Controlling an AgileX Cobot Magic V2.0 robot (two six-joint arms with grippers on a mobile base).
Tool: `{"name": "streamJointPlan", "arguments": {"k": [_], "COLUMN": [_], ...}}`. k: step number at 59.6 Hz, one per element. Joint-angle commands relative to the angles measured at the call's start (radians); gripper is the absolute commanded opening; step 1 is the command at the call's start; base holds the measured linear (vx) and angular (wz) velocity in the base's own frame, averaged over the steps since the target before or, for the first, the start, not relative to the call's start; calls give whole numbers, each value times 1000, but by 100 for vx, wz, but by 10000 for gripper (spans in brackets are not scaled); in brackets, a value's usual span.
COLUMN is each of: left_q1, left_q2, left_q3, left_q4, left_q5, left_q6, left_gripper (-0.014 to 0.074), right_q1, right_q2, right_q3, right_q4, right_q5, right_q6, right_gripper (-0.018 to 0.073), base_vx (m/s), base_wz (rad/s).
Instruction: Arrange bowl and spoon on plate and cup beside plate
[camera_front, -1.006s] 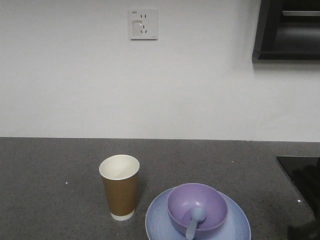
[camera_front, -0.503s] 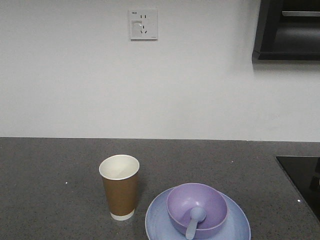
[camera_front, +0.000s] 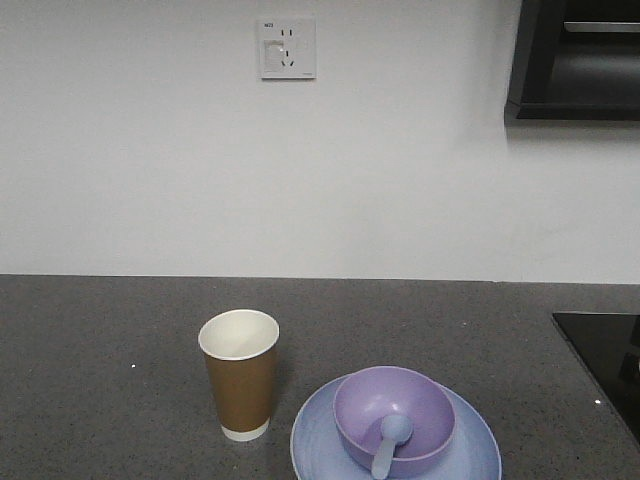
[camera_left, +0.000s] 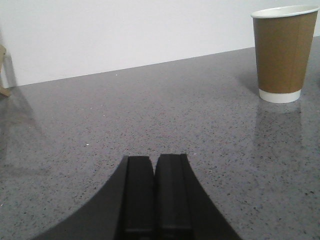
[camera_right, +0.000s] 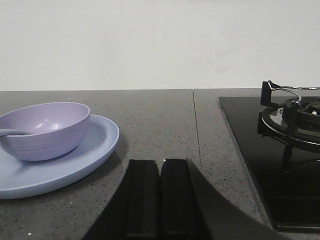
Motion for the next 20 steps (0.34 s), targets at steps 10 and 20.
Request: {"name": "streamJointPlan", "arguments": {"k": [10, 20], "left_q1": [-1, -1], "left_q2": [-16, -16], "left_q3": [-26, -26], "left_q4": [-9, -9], "left_q5": [-77, -77], "left_q6": [-5, -5], "left_gripper": [-6, -6], "right_q1": [-7, -7], "right_q2": [-6, -6], "right_q3": [2, 2], "right_q4": [-10, -10], "right_q5": [-90, -90], "right_q6": [-2, -2], "right_gripper": [-8, -8], "base_vx": [0, 0], "base_wz": [0, 0]}}
